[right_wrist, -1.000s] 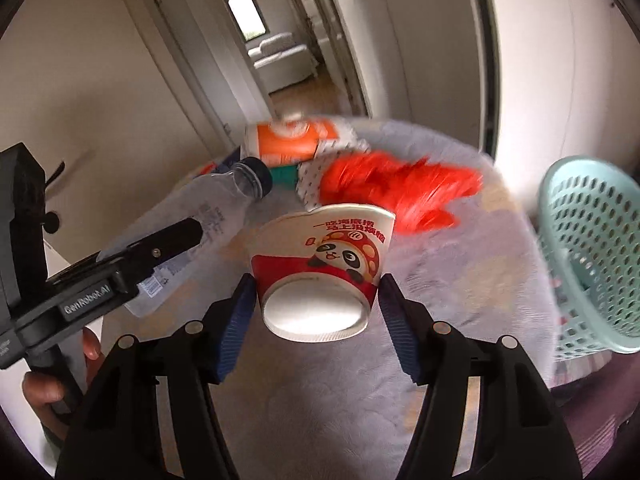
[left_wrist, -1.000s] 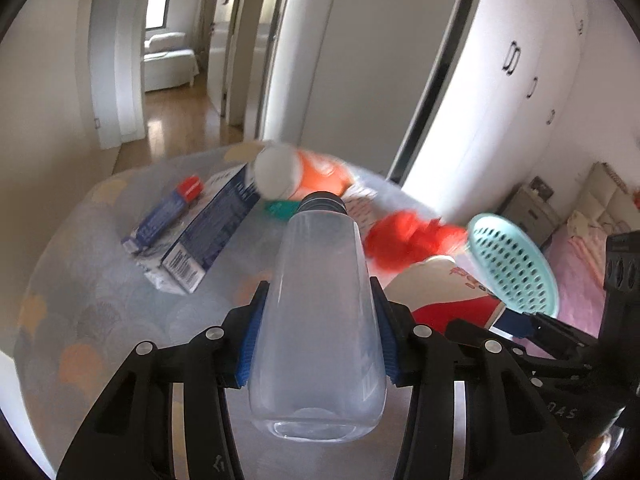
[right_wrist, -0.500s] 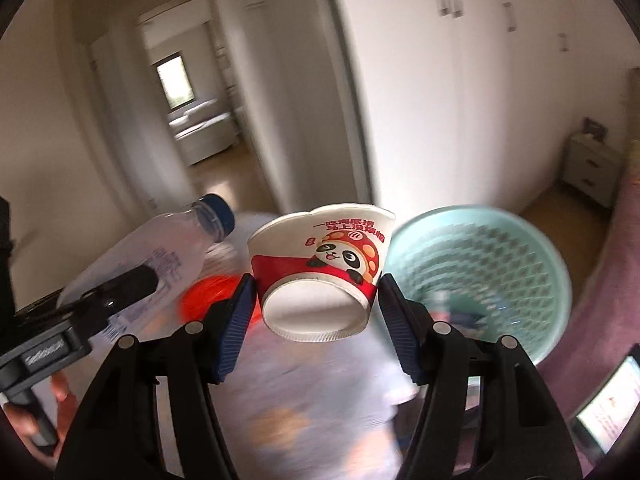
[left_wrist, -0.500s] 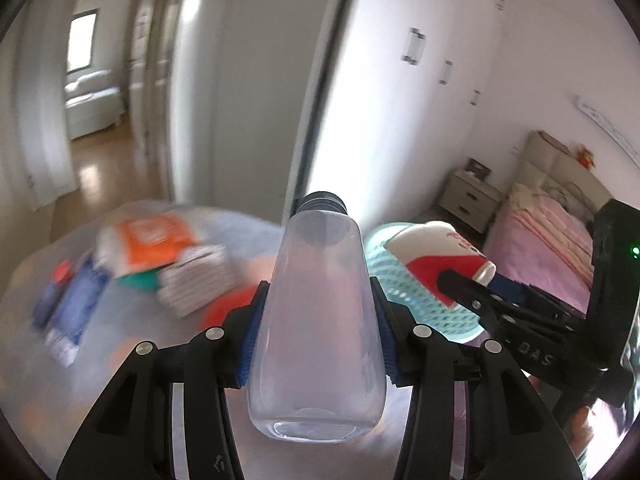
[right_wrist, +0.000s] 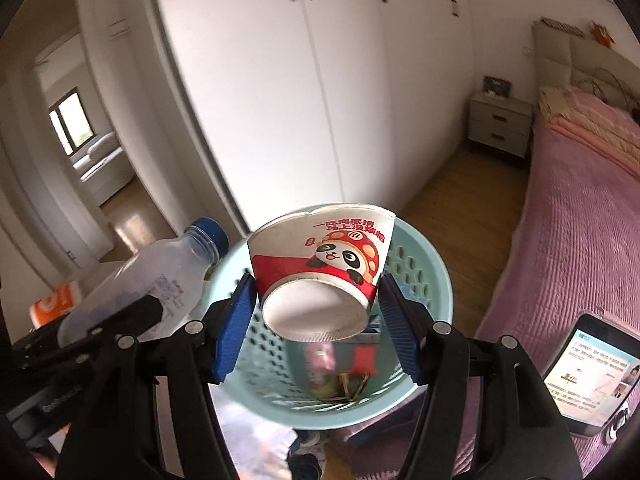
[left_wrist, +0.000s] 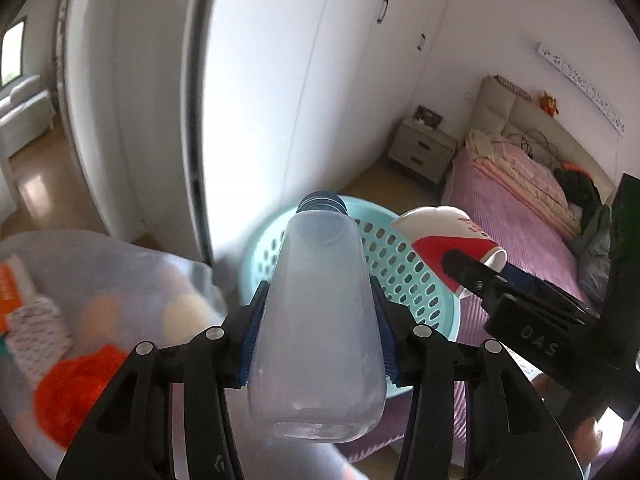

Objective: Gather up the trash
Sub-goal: 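Carry the bottle and paper cup over the green basket and release both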

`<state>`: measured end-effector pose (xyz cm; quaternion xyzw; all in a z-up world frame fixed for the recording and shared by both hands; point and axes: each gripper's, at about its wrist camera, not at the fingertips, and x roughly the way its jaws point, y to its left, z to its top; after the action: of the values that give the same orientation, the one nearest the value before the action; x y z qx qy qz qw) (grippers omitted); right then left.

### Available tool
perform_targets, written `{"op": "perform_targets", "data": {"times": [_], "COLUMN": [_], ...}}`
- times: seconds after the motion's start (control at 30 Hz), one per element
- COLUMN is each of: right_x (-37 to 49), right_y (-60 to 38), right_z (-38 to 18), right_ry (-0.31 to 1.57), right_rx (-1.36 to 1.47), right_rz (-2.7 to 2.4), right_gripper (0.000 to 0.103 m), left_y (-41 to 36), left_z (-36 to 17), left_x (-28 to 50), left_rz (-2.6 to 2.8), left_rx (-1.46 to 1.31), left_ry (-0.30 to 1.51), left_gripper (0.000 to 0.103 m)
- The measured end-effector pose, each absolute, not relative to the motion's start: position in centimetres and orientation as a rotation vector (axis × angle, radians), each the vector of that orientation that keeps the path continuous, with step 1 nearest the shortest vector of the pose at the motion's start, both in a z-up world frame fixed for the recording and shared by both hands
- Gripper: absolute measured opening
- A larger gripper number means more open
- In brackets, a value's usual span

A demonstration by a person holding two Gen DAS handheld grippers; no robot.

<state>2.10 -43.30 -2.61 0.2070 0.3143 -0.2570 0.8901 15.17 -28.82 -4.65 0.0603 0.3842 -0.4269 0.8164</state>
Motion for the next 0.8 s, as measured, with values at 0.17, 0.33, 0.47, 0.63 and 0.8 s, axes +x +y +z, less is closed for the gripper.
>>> {"op": "perform_targets", "data": {"times": [0.17, 0.33, 0.47, 0.63, 0.8], "right_x": [2.5, 2.9, 3.3, 3.4, 2.4], "right_y": [-45.5, -46.8, -47.8, -48.2, -47.9], "right_z": [-4.4, -5.8, -6.3, -6.7, -6.2], "right_ry": [0.690, 0.712, 0.717, 0.722, 0.707], "right_rx": [0.477, 0.510, 0.526, 0.542, 0.559], "right_rz": [-0.575, -0.587, -0.576, -0.553, -0.537], "right_gripper": [0.059, 0.059, 0.061, 0.061, 0.061], "left_y": [-31.9, -33.6, -33.3, -31.5, -29.1], "left_z": [-7.0, -7.9, -7.9, -6.6, -5.5], "left_x": [16.8, 17.3, 17.4, 17.0, 16.3], "left_rz": [-0.903, -0.926, -0.911, -0.894, -0.883], "left_rx": [0.128, 0.117, 0.104, 0.086, 0.046], "left_ry": [0.888, 0.861, 0.864, 0.839, 0.823], "left_gripper": [0.046, 0.062, 0.063, 0.068, 0.068]}}
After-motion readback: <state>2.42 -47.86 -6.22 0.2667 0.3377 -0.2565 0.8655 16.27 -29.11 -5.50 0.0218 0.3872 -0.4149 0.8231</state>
